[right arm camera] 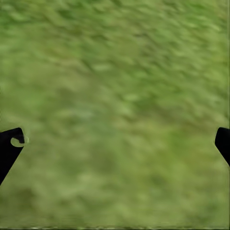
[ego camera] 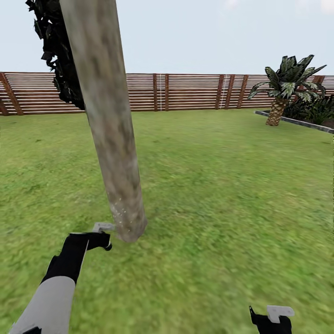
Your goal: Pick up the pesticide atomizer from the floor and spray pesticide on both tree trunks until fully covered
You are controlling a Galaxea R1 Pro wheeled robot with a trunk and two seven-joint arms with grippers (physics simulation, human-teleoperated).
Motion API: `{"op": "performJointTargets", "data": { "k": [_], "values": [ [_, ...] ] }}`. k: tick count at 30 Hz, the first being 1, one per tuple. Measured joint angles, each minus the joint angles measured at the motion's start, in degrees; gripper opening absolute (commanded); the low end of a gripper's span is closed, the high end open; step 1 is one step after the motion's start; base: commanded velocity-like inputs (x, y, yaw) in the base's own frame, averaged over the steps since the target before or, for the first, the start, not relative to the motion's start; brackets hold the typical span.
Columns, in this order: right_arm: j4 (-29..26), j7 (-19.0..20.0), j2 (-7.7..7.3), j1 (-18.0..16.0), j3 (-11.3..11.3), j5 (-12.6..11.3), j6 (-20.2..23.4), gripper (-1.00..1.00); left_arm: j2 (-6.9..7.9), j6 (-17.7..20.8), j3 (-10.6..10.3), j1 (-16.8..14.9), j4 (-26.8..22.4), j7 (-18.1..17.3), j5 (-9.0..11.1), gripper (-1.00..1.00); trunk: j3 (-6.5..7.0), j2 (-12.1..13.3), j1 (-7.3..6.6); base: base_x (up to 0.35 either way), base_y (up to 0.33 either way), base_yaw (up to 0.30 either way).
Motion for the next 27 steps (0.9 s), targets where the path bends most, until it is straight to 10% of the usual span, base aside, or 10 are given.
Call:
{"op": "performJointTargets", "data": {
  "k": [6, 12, 21, 27],
  "values": [
    [0.00, 0.00, 0.01, 0.00, 0.01, 0.04, 0.01, 1.00, -1.30, 4.26, -2.47, -0.06, -6.04, -0.19, -0.27, -1.00, 0.00, 0.00, -0.02, -0.236, 0.000, 0.000],
    [0.00, 0.00, 0.01, 0.00, 0.03, 0.07, 0.04, 1.00, 2.23, 8.86, -2.09, -0.14, -15.15, -0.40, -0.02, -1.00, 0.00, 0.00, -0.03, -0.011, 0.000, 0.000],
    [0.00, 0.00, 0.05, 0.00, 0.02, 0.07, 0.07, 1.00, -1.67, 9.97, -8.88, -0.14, -17.79, -0.44, 0.15, -1.00, 0.00, 0.00, -0.03, 0.000, 0.000, 0.000],
    [0.00, 0.00, 0.05, 0.00, 0.03, 0.07, 0.01, 1.00, 0.40, 9.68, -4.51, 0.29, -18.37, -0.30, -1.09, -1.00, 0.00, 0.00, -0.03, 0.000, 0.000, 0.010]
  ]
}}
